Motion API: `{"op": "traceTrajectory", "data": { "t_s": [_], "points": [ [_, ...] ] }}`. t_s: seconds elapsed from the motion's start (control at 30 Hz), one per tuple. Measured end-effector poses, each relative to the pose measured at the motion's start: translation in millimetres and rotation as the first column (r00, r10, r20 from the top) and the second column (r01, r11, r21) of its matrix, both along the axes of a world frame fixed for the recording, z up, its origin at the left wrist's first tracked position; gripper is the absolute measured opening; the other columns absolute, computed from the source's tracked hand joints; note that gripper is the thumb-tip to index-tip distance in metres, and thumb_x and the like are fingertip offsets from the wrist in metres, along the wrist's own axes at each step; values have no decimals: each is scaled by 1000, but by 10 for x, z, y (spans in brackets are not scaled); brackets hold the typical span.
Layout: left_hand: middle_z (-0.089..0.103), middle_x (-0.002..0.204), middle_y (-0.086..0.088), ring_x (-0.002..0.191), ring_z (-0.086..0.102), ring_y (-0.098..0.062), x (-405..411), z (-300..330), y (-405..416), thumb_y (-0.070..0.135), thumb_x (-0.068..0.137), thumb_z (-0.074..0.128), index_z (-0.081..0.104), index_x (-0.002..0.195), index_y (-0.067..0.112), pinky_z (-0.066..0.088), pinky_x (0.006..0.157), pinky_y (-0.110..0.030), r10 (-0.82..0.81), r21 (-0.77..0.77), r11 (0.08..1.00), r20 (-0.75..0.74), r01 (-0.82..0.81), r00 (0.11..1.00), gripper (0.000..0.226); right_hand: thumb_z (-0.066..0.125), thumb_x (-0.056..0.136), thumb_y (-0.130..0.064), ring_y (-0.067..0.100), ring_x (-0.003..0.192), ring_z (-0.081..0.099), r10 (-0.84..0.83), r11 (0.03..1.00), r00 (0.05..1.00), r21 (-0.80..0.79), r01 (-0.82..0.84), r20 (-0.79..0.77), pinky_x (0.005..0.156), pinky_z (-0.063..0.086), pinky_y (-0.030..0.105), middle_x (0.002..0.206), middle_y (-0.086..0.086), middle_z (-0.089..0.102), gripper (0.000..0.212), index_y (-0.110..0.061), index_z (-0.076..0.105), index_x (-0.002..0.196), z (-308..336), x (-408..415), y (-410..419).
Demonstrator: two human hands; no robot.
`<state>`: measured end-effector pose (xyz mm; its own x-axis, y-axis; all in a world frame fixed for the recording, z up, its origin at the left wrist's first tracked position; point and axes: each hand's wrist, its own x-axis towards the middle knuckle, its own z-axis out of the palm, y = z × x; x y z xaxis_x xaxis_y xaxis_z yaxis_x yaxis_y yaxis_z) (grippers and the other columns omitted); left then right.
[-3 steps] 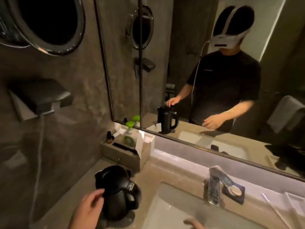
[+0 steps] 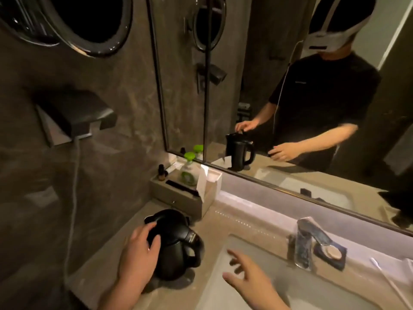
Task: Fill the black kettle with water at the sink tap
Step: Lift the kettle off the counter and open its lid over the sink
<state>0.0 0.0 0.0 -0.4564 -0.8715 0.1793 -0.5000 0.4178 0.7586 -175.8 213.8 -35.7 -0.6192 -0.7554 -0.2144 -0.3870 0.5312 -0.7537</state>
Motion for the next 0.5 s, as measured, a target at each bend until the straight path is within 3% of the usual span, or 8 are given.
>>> {"op": "traceTrajectory", "data": {
  "t_s": [0.1, 0.17, 0.23, 0.3, 0.37, 0.5],
  "points": [
    [55, 123, -8, 110, 53, -29, -39, 13, -133, 24, 92, 56, 58, 126, 18, 44, 91, -40, 45, -52, 998, 125, -39, 991, 35, 68, 75, -55, 4, 106, 56, 88, 995, 993, -45, -85, 82, 94, 45, 23, 129, -10, 59, 73, -35, 47, 141, 43, 143, -631],
    [55, 126, -12, 114, 51, -30, -14, -9, -197, 23, 91, 57, 59, 126, 14, 40, 94, -39, 54, -55, 997, 174, -45, 983, 36, 73, 78, -41, 13, 108, 62, 70, 996, 989, -71, -61, 134, 100, 50, 37, 122, -1, 67, 54, -25, 59, 127, 6, 185, -891],
    [53, 130, -10, 119, 47, -28, -31, -61, -235, 23, 92, 57, 59, 127, 13, 37, 98, -38, -5, -63, 998, 179, 17, 984, 37, 77, 78, -32, 21, 101, 67, 56, 994, 979, -101, -36, 196, 94, 54, 44, 106, 3, 72, 33, -24, 65, 108, -2, 246, -1040],
    [50, 136, -6, 124, 43, -24, -34, -87, -276, 25, 93, 54, 58, 128, 16, 36, 102, -37, -47, -47, 997, 175, 56, 983, 37, 78, 80, -26, 22, 96, 69, 41, 989, 967, -146, -4, 251, 89, 56, 38, 98, 2, 73, 23, -25, 65, 99, -48, 240, -1130],
    [48, 138, -4, 126, 40, -22, -34, -117, -302, 28, 94, 53, 59, 128, 20, 36, 103, -37, -60, -38, 997, 161, 67, 985, 36, 76, 83, -20, 19, 97, 69, 49, 984, 964, -180, -2, 260, 83, 54, 27, 103, 5, 74, 27, -18, 67, 107, -74, 230, -1140],
    [44, 141, -1, 128, 37, -19, -81, -144, -339, 30, 93, 54, 59, 128, 23, 36, 104, -37, -89, 25, 996, 106, 87, 990, 36, 73, 86, -12, -4, 86, 68, 42, 966, 962, -258, 30, 270, 72, 50, 8, 98, -7, 73, 26, -27, 64, 105, -51, 286, -1127]
  ]
}}
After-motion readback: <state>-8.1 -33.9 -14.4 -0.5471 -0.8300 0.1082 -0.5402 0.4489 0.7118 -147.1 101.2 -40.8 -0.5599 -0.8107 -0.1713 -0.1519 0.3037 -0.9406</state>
